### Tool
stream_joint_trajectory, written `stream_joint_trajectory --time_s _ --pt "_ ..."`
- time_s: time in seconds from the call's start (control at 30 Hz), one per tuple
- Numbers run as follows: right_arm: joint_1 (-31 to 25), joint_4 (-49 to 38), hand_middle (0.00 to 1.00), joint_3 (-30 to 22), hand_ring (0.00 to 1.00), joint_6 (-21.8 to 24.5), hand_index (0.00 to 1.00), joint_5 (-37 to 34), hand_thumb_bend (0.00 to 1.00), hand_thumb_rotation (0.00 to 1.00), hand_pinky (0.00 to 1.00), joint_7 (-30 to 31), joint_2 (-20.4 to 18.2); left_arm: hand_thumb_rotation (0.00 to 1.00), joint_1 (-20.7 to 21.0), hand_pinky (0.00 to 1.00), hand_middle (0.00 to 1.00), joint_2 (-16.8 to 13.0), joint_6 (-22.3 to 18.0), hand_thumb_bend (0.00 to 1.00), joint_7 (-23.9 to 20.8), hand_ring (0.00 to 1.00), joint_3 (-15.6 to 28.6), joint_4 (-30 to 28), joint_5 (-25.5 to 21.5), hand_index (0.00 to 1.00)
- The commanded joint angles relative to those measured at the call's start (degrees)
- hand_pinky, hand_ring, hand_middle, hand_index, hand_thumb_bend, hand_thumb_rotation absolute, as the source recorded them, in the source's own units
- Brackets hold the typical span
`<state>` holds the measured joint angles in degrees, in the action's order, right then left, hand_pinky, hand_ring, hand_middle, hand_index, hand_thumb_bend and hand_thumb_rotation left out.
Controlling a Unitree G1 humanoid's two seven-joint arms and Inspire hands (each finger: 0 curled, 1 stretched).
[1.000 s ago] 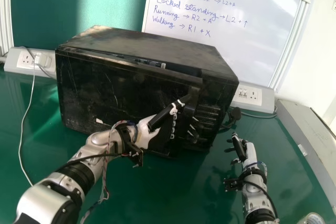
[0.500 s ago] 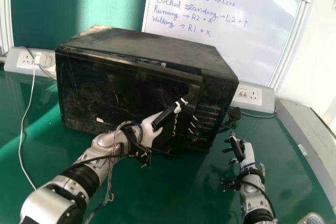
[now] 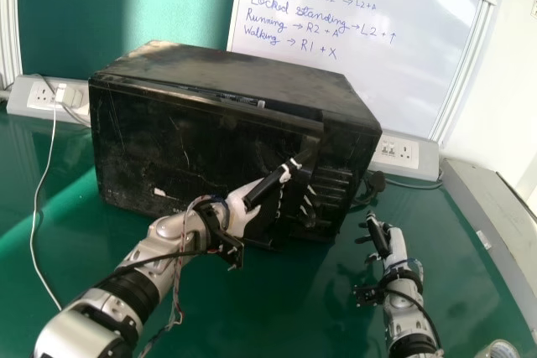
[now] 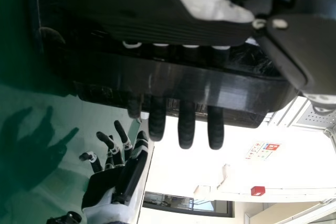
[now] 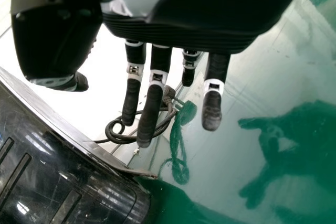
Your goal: Open the door of oven
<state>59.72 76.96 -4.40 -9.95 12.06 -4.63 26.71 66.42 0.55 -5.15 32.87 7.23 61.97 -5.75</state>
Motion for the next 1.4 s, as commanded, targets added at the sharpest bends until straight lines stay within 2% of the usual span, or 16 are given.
stream_joint_trajectory --time_s 0.0,0.1,0.3,0.5,0.73,1.0,1.17,1.37 --pt "0.61 0.06 0.36 -0.18 0.23 0.21 0.58 0.00 0.61 0.46 0.17 -0.19 0.25 0.82 -0.37 0.12 0.23 0.26 1.19 0.98 -0.46 0.16 -1.16 -2.55 0.07 0.28" --pt "0.61 0.02 0.36 -0.80 0.23 -0.01 0.58 -0.64 0.60 0.42 0.16 -0.02 0.07 0.81 -1.34 0.10 0.21 0.59 2.54 0.99 -1.32 0.15 -1.70 -4.92 -0.05 0.27" --pt "0.55 -0.02 0.36 -0.71 0.23 -0.27 0.58 -0.45 0.58 0.41 0.16 -0.09 0.05 0.82 -3.93 0.08 0.19 0.65 3.80 0.98 -2.61 0.12 -3.45 -10.63 0.24 0.23" --pt "0.59 0.02 0.36 -0.68 0.23 -0.09 0.58 -0.39 0.59 0.41 0.17 -0.15 0.05 0.82 -6.90 0.05 0.16 0.41 7.01 0.90 -3.18 0.10 -5.19 -17.73 -0.16 0.21" --pt "0.45 -0.03 0.37 0.09 0.23 -0.70 0.58 0.42 0.58 0.42 0.17 -0.77 0.19 0.82 -9.55 0.03 0.14 0.18 10.92 0.93 -5.52 0.08 -6.46 -25.13 -0.26 0.18" --pt "0.46 -0.03 0.36 -0.27 0.23 -0.32 0.58 -0.09 0.59 0.40 0.17 -0.84 0.08 0.83 -13.02 0.03 0.13 -0.65 10.97 0.88 -5.89 0.07 -6.73 -30.70 -0.54 0.16" --pt "0.47 -0.04 0.36 -0.34 0.23 -0.30 0.58 -0.17 0.59 0.41 0.16 -0.77 0.08 0.82 -14.97 0.03 0.12 -1.26 14.84 0.87 -6.33 0.07 -6.05 -36.13 -1.65 0.15" --pt "0.50 0.05 0.36 -0.21 0.23 -0.02 0.58 -0.01 0.61 0.45 0.16 -0.72 0.20 0.84 -16.88 0.02 0.12 -2.01 17.14 0.87 -5.57 0.07 -5.97 -41.84 -2.36 0.14"
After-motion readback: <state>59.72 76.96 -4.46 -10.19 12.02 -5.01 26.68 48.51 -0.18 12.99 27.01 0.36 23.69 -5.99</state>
